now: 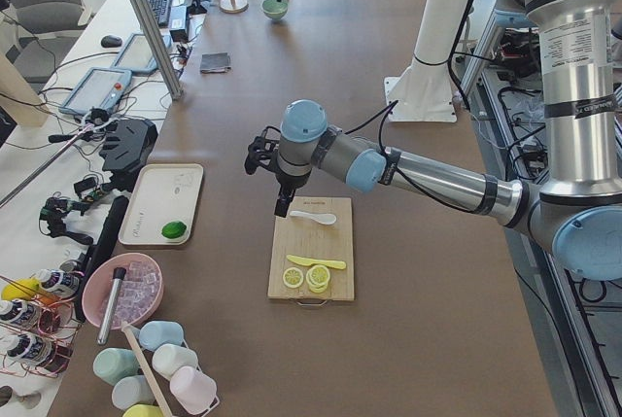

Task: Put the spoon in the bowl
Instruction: 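Reach the right gripper to the rim of the pale green bowl, then drag the green bowl to center with right gripper while left reaches spoon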

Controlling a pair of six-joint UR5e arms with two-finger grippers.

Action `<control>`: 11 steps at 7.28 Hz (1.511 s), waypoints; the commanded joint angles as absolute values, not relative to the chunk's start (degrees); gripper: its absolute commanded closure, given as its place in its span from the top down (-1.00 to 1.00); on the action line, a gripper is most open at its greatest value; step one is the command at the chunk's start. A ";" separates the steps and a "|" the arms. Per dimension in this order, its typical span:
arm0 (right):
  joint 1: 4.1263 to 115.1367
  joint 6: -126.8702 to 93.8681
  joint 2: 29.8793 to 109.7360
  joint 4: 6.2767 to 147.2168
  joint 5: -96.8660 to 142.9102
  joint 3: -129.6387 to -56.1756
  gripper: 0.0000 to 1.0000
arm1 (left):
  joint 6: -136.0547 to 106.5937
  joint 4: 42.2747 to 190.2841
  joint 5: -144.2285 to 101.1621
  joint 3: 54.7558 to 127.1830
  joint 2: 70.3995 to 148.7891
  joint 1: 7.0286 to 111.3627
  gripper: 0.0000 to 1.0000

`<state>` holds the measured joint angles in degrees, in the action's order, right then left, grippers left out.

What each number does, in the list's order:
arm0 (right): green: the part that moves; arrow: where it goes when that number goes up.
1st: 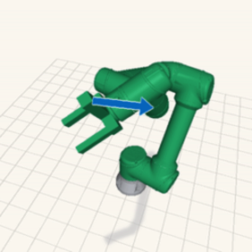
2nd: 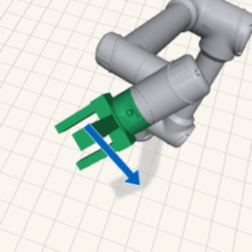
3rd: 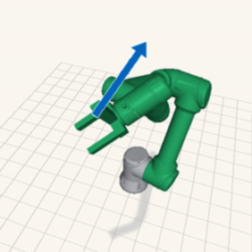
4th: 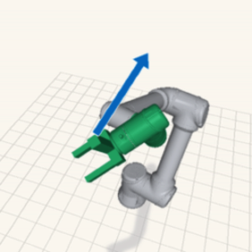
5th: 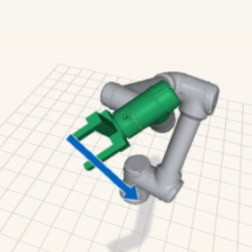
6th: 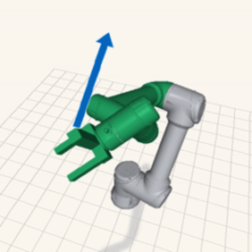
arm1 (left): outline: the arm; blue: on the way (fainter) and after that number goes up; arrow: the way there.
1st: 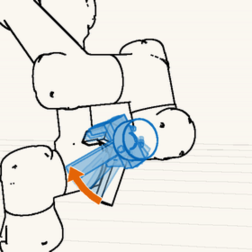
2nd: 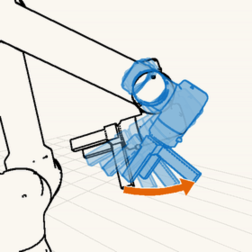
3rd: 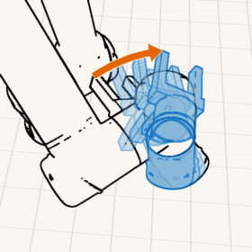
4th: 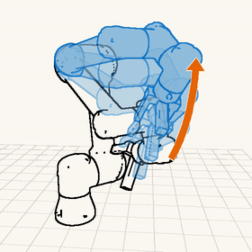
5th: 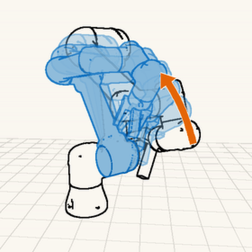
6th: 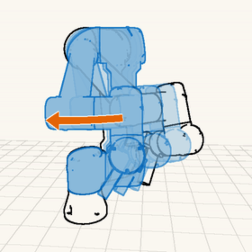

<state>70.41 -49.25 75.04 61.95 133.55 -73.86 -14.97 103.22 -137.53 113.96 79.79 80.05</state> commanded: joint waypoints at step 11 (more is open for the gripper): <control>23.04 -104.15 63.11 76.46 105.57 -104.68 -1.00 | -36.48 115.84 -122.78 100.29 85.51 53.09 0.81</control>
